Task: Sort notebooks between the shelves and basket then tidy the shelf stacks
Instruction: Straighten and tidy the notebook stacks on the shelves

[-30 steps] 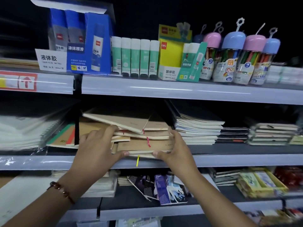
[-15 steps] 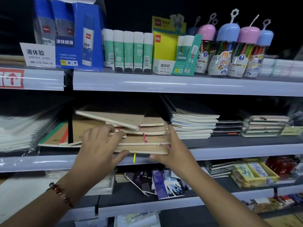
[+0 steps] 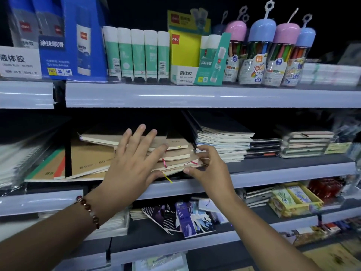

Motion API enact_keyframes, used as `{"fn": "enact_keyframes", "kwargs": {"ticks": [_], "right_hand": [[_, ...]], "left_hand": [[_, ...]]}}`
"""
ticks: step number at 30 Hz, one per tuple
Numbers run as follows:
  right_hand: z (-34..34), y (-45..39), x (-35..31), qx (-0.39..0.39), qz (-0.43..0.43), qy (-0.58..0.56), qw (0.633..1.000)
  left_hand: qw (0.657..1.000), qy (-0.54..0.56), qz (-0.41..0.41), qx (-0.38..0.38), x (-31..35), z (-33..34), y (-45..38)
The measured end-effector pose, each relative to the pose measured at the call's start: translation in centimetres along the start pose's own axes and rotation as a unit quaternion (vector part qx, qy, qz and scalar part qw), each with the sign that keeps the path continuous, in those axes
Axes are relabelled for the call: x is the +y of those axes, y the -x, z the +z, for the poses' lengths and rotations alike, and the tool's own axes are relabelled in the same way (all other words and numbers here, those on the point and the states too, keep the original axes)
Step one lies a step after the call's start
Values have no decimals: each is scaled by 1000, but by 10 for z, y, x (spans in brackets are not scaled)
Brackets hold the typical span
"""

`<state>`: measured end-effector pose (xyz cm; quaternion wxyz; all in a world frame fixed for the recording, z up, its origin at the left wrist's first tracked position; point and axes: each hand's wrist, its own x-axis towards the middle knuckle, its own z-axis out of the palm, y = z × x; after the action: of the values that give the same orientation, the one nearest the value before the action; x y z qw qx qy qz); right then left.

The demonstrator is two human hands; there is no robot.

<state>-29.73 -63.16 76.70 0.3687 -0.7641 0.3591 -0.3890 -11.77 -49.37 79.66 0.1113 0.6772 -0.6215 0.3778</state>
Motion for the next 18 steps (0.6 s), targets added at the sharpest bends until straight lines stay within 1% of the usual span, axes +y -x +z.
{"fn": "enact_keyframes", "kwargs": {"ticks": [5,9,14,16,18], "right_hand": [[11,-6,7,4,20,62,998],[13,-12,3,16,33,74,997],[1,-5,7,-44,25,47,998],[-2,-6,7,-34,22,54,998],[-1,-10,6,-4,19,71,997]], "left_hand": [[999,-25,-20,-37,3,8,-11],[999,-29,-28,-26,2,15,-14],[999,-37,-21,-33,2,15,-11],[998,-48,-19,-45,1,12,-11],[997,-59,-15,-52,0,11,-13]]}}
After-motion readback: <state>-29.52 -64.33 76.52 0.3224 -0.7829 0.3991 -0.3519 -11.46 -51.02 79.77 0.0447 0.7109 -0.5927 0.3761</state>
